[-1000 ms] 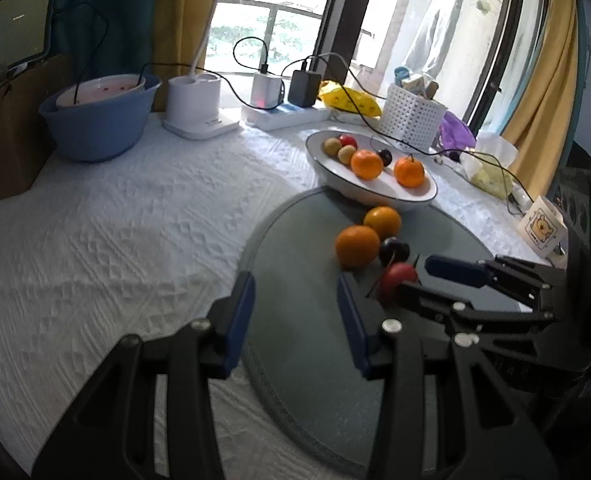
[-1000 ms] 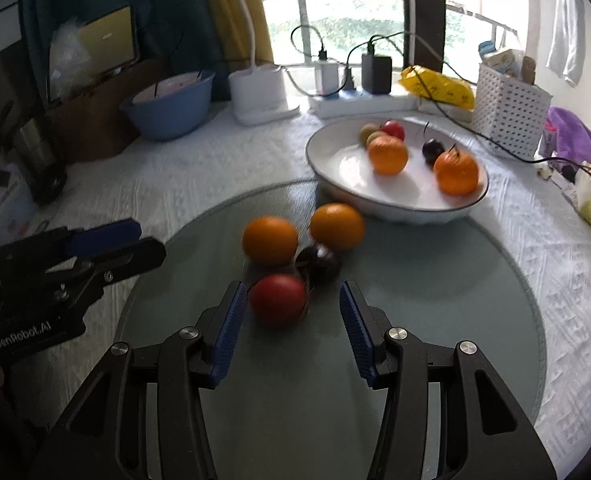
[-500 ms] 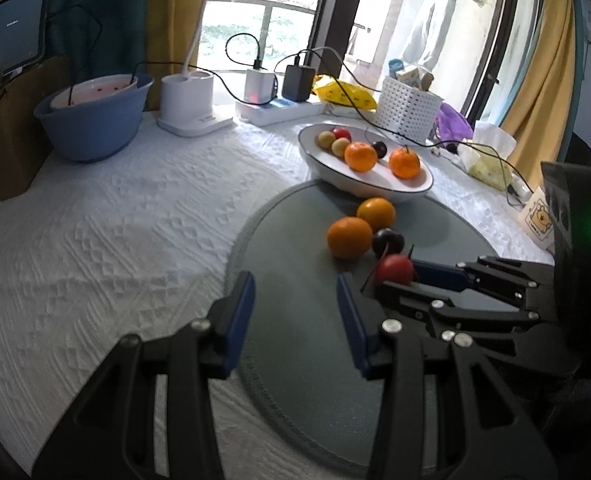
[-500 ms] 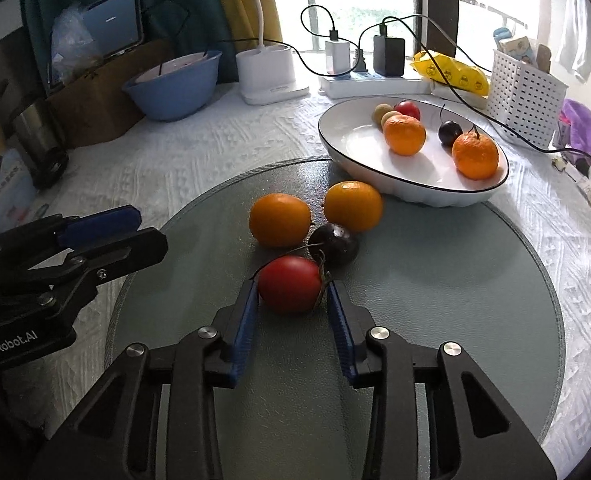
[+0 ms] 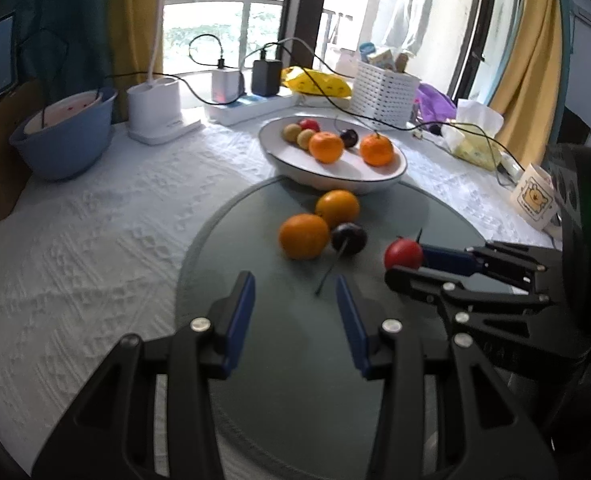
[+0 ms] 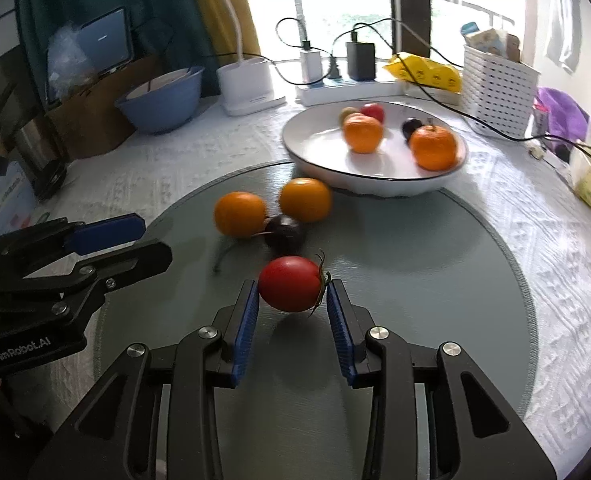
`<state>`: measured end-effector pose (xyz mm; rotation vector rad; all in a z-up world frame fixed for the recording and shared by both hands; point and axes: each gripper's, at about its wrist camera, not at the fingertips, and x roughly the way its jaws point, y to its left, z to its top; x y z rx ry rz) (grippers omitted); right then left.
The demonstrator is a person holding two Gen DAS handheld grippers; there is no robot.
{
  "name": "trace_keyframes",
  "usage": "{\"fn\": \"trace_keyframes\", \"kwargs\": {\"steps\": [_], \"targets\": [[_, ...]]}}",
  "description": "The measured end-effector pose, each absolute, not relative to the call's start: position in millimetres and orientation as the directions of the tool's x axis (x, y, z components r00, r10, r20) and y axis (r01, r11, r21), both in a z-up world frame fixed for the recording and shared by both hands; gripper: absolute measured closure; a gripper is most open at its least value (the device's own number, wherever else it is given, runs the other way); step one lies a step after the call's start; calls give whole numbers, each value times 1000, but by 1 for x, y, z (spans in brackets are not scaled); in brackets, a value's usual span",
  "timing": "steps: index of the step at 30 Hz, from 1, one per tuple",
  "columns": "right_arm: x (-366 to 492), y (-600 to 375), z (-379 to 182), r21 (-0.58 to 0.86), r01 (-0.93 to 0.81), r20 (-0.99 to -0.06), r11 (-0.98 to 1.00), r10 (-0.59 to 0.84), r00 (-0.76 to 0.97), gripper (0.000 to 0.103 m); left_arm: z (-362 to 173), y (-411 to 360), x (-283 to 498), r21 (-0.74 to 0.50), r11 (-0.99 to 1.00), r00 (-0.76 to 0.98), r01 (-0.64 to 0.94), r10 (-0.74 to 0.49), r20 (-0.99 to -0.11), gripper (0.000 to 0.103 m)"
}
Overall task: Organize fruits
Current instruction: 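Grasp a red tomato with the right tool while the left tool grasps an orange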
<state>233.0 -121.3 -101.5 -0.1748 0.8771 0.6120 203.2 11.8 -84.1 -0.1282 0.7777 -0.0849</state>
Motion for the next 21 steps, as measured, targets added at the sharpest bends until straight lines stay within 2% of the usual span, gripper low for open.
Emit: {"fn": "trace_keyframes", "kwargs": {"steps": [13, 21], "targets": [[258, -151, -99, 126, -536, -748, 834, 435, 501, 66, -86, -3, 233, -108, 994, 685, 21, -93, -722, 59], [272, -158, -99, 153, -530, -747, 834, 449, 491, 65, -92, 2, 255, -141, 990, 664, 8, -111, -739, 59]]}}
